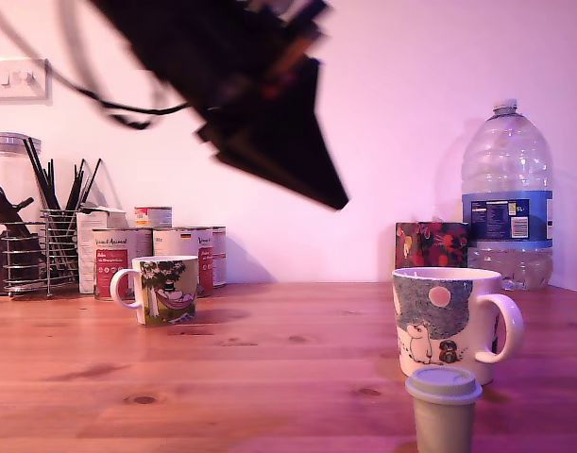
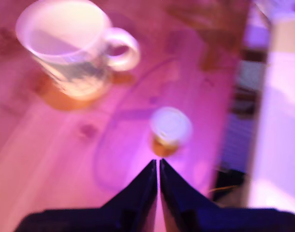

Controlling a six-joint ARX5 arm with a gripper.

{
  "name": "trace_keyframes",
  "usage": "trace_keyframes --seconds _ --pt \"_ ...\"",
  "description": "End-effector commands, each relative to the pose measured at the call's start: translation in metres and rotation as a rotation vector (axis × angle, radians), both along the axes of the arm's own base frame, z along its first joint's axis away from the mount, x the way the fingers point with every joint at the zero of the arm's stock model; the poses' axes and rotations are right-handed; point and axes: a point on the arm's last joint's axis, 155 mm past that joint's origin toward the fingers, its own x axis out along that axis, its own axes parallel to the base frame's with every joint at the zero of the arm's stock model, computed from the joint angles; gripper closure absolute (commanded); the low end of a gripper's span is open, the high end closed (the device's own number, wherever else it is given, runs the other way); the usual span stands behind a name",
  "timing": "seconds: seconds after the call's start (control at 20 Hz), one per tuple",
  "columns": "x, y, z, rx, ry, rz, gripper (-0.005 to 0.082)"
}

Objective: Pick up the coffee capsules from the table one by one and drop them inside the nearest coffee cup

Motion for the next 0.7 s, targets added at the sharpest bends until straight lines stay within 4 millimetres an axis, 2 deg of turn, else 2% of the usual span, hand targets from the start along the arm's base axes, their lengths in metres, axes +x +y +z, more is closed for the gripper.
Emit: trace_keyframes --seconds 0.0,0.15,0.65 --pt "-0.0084 0.0044 -0.0029 -0.021 0.02 0.002 0.0791" --pt "-0.0142 0.0107 -0.0075 -0.017 0.028 0.0 0.0791" --pt "-0.0103 0.0051 -0.0003 -0.05 0.004 -0.001 0.0791"
